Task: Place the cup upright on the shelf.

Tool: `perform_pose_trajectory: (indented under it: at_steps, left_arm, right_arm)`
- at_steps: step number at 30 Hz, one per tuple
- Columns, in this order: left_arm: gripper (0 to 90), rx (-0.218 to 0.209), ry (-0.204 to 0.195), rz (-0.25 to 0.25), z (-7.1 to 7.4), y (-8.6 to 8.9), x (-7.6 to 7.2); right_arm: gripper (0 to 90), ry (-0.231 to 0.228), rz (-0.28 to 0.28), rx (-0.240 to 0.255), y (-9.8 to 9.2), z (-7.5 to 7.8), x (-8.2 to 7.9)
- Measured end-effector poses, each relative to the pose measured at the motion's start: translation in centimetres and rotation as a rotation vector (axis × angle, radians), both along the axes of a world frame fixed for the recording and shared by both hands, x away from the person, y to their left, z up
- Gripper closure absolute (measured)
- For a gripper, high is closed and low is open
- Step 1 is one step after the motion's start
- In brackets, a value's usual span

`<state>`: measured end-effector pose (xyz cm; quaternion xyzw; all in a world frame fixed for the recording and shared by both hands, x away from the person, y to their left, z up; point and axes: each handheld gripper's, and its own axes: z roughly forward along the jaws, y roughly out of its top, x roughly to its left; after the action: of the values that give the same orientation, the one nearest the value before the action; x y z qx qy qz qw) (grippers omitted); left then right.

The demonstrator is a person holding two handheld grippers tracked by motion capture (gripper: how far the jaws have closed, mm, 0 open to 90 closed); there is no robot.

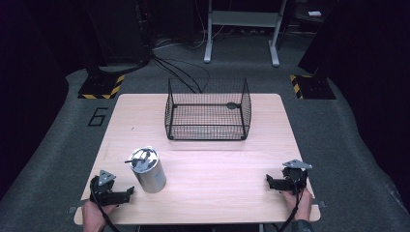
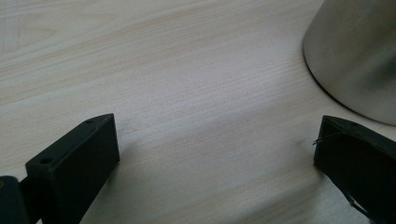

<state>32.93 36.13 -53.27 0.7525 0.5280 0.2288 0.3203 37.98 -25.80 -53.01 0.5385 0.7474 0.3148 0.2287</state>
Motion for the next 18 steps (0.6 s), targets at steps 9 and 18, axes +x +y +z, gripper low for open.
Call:
perform_pose_trajectory:
  at_steps: [9,18]
  left_arm:
    - [0.3,0.002,0.000,0.004,0.01,-0.11,0.09]
    - [0.1,-0.008,0.010,-0.053,0.17,-0.24,-0.24]
  right_arm:
    - [0.0,-0.001,-0.005,0.004,0.05,-0.01,-0.02]
    - [0.0,-0.001,-0.002,0.001,0.02,-0.01,0.00]
